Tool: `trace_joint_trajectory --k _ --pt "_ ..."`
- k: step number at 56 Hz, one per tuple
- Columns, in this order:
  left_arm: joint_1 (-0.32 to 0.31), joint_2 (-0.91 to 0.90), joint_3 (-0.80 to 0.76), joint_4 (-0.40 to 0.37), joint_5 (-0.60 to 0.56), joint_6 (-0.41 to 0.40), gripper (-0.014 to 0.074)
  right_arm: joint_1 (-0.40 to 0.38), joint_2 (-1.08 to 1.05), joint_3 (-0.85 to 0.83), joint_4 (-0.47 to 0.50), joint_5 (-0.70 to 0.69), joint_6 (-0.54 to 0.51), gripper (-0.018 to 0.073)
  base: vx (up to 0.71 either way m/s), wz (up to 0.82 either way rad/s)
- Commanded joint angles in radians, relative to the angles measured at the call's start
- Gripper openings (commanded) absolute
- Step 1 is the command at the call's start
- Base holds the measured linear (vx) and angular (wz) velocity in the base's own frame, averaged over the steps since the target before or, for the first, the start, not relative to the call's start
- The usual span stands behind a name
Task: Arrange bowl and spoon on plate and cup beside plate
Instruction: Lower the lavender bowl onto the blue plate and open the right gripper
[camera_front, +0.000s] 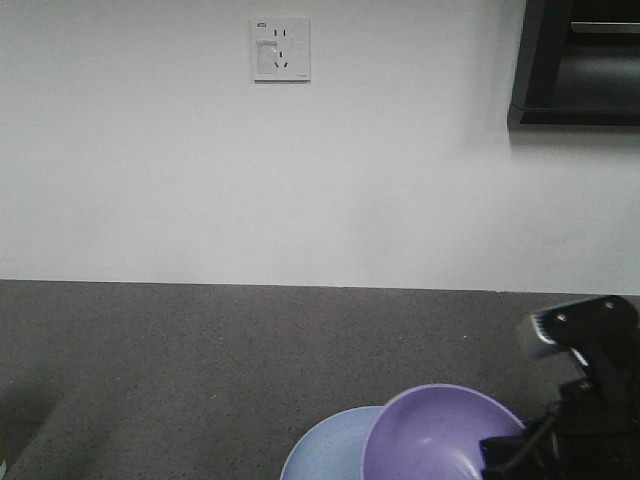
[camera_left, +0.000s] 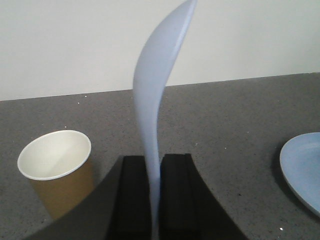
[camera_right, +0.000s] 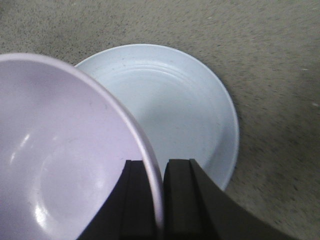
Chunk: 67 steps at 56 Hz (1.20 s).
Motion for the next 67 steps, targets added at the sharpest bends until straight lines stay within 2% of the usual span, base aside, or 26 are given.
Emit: trace_joint_trajectory --k 1,14,29,42,51,67 --pt "-0.008 0.005 -0.025 -0.026 -0.063 -0.003 0.0 0.009 0.095 -0.117 0.034 -0.01 -0.002 -0.0009 0.0 0.0" --pt "-0.008 0.005 -0.025 -0.026 -0.038 -0.003 0.0 0.009 0.285 -0.213 0.037 0.03 -0.002 -0.0009 0.0 0.0" --pt "-0.008 0.005 -0.025 -0.026 -0.038 -0.003 0.0 0.009 0.408 -0.217 0.047 -0.049 -0.014 -0.0007 0.0 0.0" --pt "-0.008 0.005 -0.025 -0.026 -0.038 -0.003 0.0 0.009 0.455 -0.217 0.105 -0.072 -0.092 0.003 0.0 0.0" --pt "-0.008 0.005 -0.025 -0.026 -0.038 -0.003 0.0 0.009 0.458 -0.217 0.14 -0.068 -0.117 0.0134 0.0 0.0" --pt "-0.008 0.005 -0.025 -0.026 -0.038 -0.003 0.0001 0.009 0.458 -0.217 0.143 -0.08 -0.119 0.0466 0.0 0.0"
